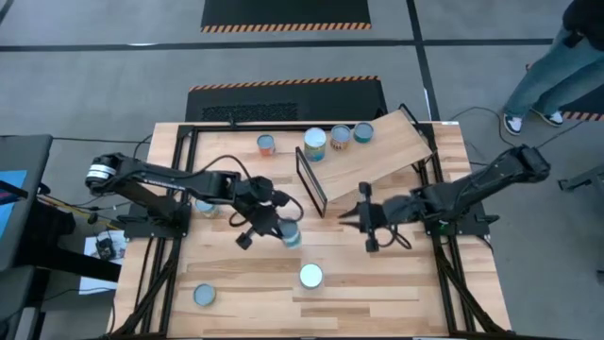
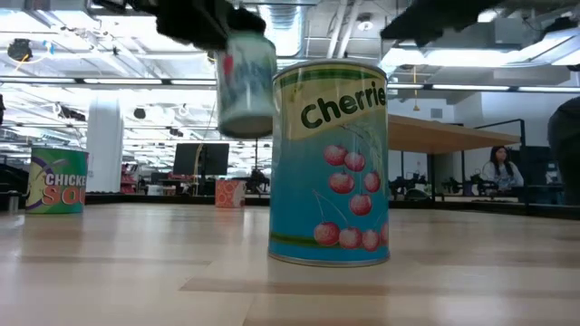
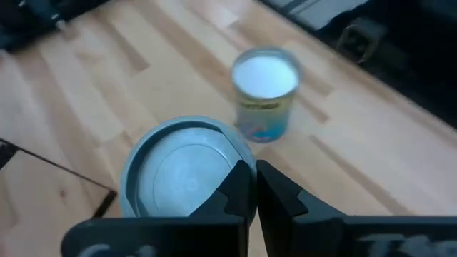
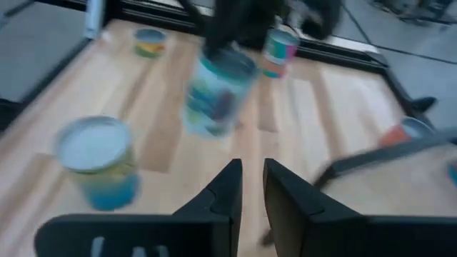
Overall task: Pick and place cans onto a shelf
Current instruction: Put the can of mixed vegetables on the shelf
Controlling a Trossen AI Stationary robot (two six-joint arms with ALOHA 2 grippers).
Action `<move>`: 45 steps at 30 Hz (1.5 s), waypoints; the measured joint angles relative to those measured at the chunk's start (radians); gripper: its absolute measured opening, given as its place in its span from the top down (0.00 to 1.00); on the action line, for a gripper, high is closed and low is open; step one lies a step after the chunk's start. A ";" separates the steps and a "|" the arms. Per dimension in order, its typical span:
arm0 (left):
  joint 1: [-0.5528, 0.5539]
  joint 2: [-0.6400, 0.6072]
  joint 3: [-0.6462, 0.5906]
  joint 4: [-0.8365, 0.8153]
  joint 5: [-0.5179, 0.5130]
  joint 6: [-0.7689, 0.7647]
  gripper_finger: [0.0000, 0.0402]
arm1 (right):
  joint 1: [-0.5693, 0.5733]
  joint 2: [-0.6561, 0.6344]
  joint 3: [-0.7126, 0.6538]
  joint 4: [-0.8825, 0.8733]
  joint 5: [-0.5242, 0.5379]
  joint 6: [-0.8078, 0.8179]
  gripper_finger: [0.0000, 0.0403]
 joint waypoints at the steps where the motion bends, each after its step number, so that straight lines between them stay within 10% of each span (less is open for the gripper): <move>1: -0.010 0.016 0.000 0.026 -0.029 -0.006 1.00 | 0.019 0.005 0.010 -0.014 0.003 0.010 0.79; 19: -0.094 0.433 0.292 0.258 -0.312 -0.260 1.00 | 0.396 -0.034 0.047 -0.405 0.377 0.488 0.91; 45: -0.179 0.574 0.440 0.210 -0.422 -0.382 1.00 | 0.426 -0.025 0.045 -0.403 0.396 0.500 0.96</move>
